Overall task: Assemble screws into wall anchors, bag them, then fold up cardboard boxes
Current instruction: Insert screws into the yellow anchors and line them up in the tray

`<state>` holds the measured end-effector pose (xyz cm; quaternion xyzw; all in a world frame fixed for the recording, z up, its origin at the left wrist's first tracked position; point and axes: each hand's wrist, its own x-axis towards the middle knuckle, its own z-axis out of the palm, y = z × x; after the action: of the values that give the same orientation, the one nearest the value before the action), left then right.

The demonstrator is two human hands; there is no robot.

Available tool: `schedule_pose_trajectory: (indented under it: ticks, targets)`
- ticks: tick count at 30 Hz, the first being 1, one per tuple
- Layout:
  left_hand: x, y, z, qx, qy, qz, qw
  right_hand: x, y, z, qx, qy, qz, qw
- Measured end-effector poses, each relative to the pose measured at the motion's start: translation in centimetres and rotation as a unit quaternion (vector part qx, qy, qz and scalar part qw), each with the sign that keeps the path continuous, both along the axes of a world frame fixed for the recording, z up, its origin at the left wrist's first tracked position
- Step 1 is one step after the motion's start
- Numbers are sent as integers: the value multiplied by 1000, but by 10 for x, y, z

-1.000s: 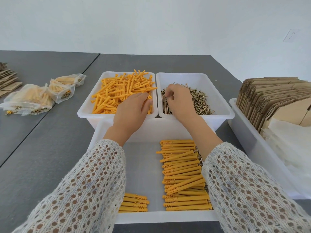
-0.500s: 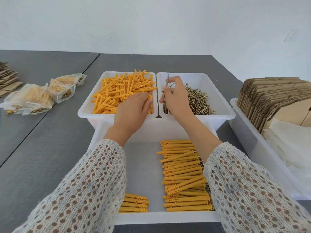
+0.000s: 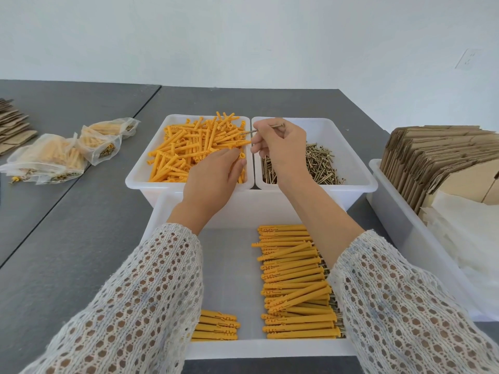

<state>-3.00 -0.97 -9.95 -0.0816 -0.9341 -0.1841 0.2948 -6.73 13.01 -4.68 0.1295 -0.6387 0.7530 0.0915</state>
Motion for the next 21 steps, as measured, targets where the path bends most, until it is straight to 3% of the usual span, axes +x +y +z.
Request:
schedule_pose_trajectory:
  ticks: [10, 21]
  targets:
    - [1, 1, 1, 3, 1, -5, 1000, 4, -11, -9, 84, 78, -37, 993]
    - [3, 1, 2, 5, 4, -9, 1000, 8, -15, -14, 87, 163, -90, 979]
